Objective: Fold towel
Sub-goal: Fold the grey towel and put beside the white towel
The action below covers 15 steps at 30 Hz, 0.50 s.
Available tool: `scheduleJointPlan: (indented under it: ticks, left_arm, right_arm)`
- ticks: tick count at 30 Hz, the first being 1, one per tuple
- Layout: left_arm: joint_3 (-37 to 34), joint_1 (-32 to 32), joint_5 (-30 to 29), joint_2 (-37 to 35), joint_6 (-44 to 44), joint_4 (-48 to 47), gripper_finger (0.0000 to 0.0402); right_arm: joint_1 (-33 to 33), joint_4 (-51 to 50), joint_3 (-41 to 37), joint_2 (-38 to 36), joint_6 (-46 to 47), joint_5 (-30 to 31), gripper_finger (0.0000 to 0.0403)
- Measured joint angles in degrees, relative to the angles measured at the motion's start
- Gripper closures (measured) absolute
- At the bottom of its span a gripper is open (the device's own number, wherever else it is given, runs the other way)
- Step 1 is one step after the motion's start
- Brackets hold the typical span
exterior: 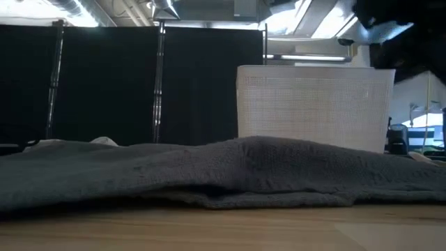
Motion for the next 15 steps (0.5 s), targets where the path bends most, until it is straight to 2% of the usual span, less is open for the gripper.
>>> scheduleJointPlan:
  ticks: [2, 3, 6, 8, 11, 15]
  left_arm:
    - [0.36, 0.91, -8.47, -0.72, 5.73, -0.25, 0.0254]
    - [0.40, 1.49, -14.65, -0.84, 9.30, -0.27, 0.0255]
    - [-0.53, 3.30, -35.83, -0.27, 17.48, -0.36, 0.0258]
    - [-2.19, 4.95, -45.70, 0.82, 20.18, -0.28, 0.0261]
    - [-4.97, 8.01, -51.61, 2.04, 19.63, -0.14, 0.0263]
    - [-9.41, 10.65, -51.40, 4.21, 14.68, 1.02, 0.0263]
  right_arm:
    - [0.04, 4.81, -0.15, 0.00, -3.46, 6.86, 0.0241]
    - [0.04, 9.07, -0.69, 0.00, -6.21, 10.85, 0.0243]
    - [-0.04, 27.21, -4.92, 0.02, -16.33, 22.57, 0.0249]
    - [-0.63, 40.68, -8.51, 0.74, -22.90, 30.11, 0.0252]
    - [-2.24, 54.44, -12.68, 2.69, -25.61, 35.64, 0.0258]
    - [-4.30, 57.55, -15.71, 5.42, -23.52, 34.04, 0.0260]
